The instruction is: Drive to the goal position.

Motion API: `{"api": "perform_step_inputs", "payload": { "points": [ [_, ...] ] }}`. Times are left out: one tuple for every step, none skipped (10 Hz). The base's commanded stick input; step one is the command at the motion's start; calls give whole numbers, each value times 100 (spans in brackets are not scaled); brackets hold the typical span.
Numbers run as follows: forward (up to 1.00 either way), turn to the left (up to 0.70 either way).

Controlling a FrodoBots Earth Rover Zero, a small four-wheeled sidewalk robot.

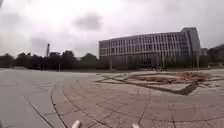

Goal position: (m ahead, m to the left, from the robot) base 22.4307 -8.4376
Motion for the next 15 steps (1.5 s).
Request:
{"api": "perform_step_inputs", "payload": {
  "points": [
    [70,0],
    [70,0],
    [70,0],
    [70,0],
    [70,0],
    [70,0],
    [70,0],
    [70,0],
    [70,0],
    [70,0],
    [70,0],
    [70,0],
    [70,-2],
    [70,0],
    [70,0]
  ]
}}
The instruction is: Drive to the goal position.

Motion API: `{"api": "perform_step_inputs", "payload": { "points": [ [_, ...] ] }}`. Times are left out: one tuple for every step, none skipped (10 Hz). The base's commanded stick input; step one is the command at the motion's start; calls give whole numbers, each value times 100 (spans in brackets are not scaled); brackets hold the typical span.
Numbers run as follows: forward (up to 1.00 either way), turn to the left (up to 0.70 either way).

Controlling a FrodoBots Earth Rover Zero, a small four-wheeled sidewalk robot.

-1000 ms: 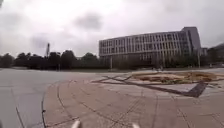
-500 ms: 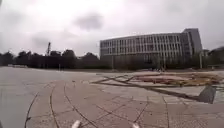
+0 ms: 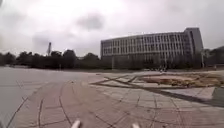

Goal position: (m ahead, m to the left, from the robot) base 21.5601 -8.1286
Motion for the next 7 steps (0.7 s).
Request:
{"api": "perform_step_inputs", "payload": {
  "points": [
    [70,-1],
    [70,-2],
    [70,-17],
    [70,-32],
    [70,-17],
    [70,0],
    [70,0]
  ]
}}
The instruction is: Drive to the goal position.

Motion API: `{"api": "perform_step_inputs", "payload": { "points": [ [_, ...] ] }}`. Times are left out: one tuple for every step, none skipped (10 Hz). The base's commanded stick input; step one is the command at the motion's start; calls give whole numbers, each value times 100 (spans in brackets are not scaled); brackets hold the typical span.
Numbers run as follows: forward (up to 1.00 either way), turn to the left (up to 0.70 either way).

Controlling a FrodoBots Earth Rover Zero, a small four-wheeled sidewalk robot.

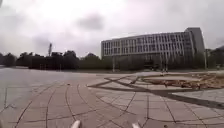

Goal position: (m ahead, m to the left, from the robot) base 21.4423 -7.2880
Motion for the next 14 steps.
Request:
{"api": "perform_step_inputs", "payload": {
  "points": [
    [70,0],
    [70,0],
    [70,0],
    [70,0],
    [70,0],
    [70,0],
    [70,-2],
    [70,-15],
    [70,-30],
    [70,-33],
    [70,0],
    [70,0],
    [70,0],
    [70,0]
  ]
}}
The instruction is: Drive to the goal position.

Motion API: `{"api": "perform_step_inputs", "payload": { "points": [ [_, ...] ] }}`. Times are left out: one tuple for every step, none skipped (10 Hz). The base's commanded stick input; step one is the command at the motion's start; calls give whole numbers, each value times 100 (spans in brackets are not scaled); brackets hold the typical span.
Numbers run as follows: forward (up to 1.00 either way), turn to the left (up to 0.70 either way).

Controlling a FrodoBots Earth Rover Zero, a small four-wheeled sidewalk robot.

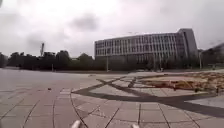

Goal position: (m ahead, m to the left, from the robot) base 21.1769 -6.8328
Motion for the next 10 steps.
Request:
{"api": "perform_step_inputs", "payload": {
  "points": [
    [70,0],
    [70,0],
    [70,0],
    [70,0],
    [70,0],
    [70,0],
    [70,0],
    [70,0],
    [70,0],
    [70,0]
  ]
}}
